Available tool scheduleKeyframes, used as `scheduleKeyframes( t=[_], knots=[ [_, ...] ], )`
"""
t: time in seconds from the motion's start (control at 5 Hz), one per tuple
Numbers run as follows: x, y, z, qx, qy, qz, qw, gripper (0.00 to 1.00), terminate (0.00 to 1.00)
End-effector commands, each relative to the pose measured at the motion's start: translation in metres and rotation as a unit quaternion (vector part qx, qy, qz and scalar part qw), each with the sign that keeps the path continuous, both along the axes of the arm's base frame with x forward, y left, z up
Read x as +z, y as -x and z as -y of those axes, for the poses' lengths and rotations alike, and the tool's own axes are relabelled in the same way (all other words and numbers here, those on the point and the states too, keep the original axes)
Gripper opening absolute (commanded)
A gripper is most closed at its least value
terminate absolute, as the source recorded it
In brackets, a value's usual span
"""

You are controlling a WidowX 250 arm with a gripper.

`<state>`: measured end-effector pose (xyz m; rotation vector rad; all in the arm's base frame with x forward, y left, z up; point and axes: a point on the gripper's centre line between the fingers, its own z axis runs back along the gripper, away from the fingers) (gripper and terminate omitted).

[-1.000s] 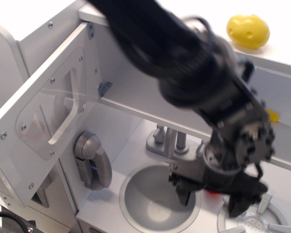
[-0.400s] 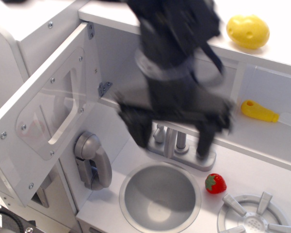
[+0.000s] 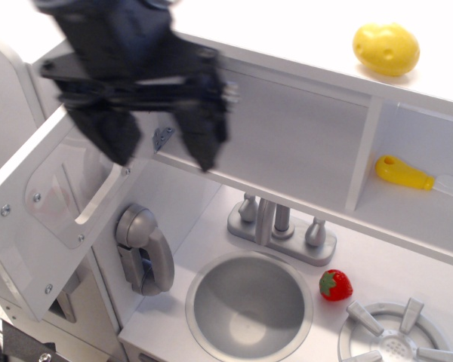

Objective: Close microwave

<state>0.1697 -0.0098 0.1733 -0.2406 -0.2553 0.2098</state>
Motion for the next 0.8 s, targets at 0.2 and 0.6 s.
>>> scheduleKeyframes(
  t=[0.2, 0.6],
  knots=[
    [-0.016, 0.013, -0.055, 0.03, -0.064, -0.013, 0.9974, 1.0, 0.0],
    [-0.028, 0.024, -0.082, 0.046, -0.088, -0.026, 0.9947, 1.0, 0.0]
  ],
)
